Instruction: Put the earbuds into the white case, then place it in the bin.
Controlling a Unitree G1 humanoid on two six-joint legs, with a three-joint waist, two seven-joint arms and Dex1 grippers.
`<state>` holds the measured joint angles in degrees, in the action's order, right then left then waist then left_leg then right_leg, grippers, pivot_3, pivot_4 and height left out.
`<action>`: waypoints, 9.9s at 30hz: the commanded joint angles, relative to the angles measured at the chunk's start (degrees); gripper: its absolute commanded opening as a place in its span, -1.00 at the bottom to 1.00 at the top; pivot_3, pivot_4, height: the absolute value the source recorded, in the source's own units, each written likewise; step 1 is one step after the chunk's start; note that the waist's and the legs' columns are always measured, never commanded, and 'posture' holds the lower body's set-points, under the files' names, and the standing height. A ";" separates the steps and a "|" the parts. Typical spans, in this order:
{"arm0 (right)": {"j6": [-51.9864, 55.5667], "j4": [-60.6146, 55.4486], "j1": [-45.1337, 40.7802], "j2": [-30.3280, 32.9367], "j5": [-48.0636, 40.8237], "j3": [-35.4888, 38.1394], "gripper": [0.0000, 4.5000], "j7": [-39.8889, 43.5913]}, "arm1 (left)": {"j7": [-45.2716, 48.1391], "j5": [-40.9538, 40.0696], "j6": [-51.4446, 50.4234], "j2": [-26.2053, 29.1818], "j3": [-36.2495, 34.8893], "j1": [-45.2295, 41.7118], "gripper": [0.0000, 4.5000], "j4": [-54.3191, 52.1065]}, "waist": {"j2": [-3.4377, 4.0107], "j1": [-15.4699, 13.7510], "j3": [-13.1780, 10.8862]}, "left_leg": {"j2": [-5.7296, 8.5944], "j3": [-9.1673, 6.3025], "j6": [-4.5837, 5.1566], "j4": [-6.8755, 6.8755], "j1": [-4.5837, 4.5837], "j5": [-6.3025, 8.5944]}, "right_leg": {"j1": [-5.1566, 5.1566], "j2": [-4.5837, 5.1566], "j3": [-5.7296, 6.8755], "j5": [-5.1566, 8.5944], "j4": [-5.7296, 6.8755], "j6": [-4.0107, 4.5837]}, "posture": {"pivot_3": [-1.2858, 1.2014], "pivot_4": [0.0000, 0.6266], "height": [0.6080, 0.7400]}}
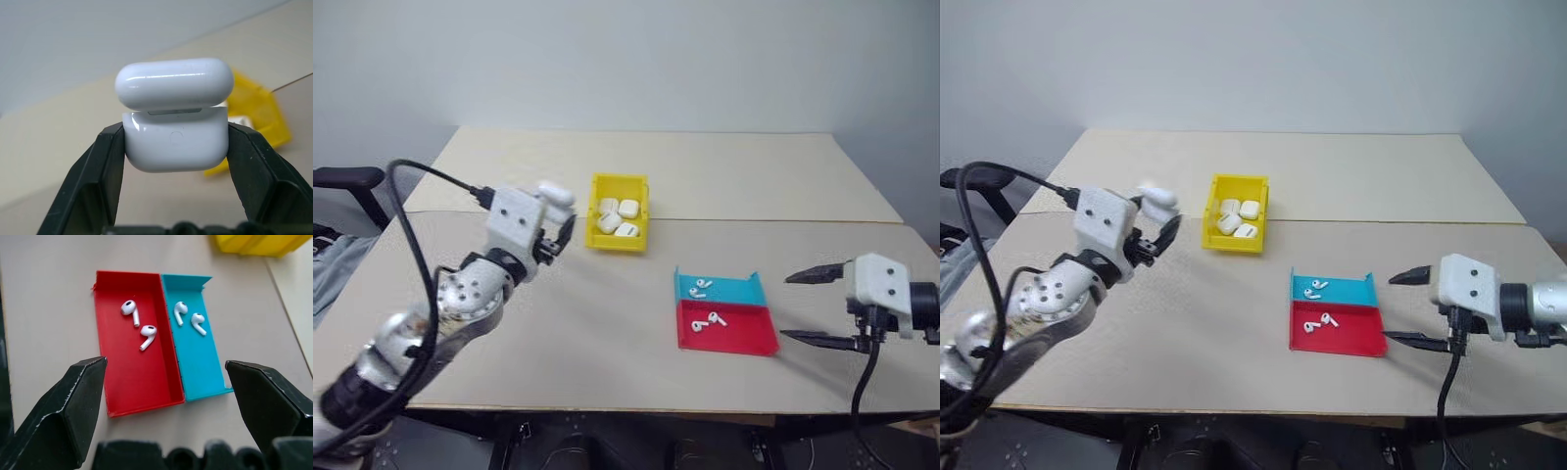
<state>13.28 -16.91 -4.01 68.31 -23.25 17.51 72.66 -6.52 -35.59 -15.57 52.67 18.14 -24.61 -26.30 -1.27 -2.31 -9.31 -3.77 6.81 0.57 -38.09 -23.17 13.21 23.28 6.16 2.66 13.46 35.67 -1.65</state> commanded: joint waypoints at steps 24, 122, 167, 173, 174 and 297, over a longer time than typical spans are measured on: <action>10.93 -7.80 -39.12 -9.07 26.51 -44.57 1.00 8.05 | 71.27 -5.91 42.97 -32.72 -9.79 11.10 0.25 25.45 | 0.09 1.85 0.05 | -0.16 -0.13 0.59 -0.61 -0.51 0.33 | 0.41 -0.01 0.08 -0.02 0.39 -0.07 | 0.03 -0.52 1.00; 23.05 -18.31 -27.46 -41.02 -31.39 2.94 -0.73 -14.36 | 72.81 -2.27 27.59 -41.12 -9.57 6.29 0.25 14.30 | 0.41 1.81 0.26 | -0.26 -0.22 0.62 -0.68 -0.62 0.34 | 0.43 -0.20 0.09 -0.12 0.49 -0.01 | 0.03 -0.52 1.00; -8.33 -6.19 -23.08 -40.85 -12.35 -16.94 0.23 -6.00 | 71.30 -0.77 26.86 -40.55 -10.61 8.35 0.25 11.87 | 0.44 1.70 0.28 | -0.26 -0.22 0.61 -0.68 -0.59 0.34 | 0.42 -0.22 0.13 -0.11 0.46 -0.02 | 0.03 -0.52 1.00; -8.05 -4.89 -23.81 -40.13 -11.31 -17.07 0.23 -7.29 | 71.87 -0.74 27.30 -40.87 -10.71 8.78 0.25 11.84 | 0.44 1.73 0.28 | -0.26 -0.22 0.62 -0.68 -0.59 0.34 | 0.42 -0.22 0.13 -0.11 0.45 -0.02 | 0.03 -0.52 1.00; -8.01 -4.70 -23.96 -39.98 -11.56 -16.98 0.23 -7.14 | 72.00 -0.73 27.28 -40.83 -10.80 8.77 0.25 11.88 | 0.44 1.72 0.28 | -0.26 -0.22 0.61 -0.68 -0.59 0.34 | 0.42 -0.22 0.13 -0.11 0.46 -0.02 | 0.03 -0.52 1.00; -47.04 72.95 -67.05 -38.01 51.39 -50.38 -0.49 3.02 | 69.94 9.27 41.96 -31.77 -15.40 22.15 0.25 19.18 | 0.62 3.21 0.35 | -0.35 0.25 0.54 -0.59 -0.65 0.30 | 0.85 -0.16 -0.10 -0.12 0.65 0.02 | 0.03 -0.52 1.00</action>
<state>-34.47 57.88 -71.13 29.35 29.96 -34.67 75.06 63.53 -26.02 25.28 20.70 2.57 -1.77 -5.98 -0.65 0.89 -8.96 -4.12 7.06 1.11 -38.68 -23.83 13.51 24.13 6.00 2.56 13.34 36.31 -1.64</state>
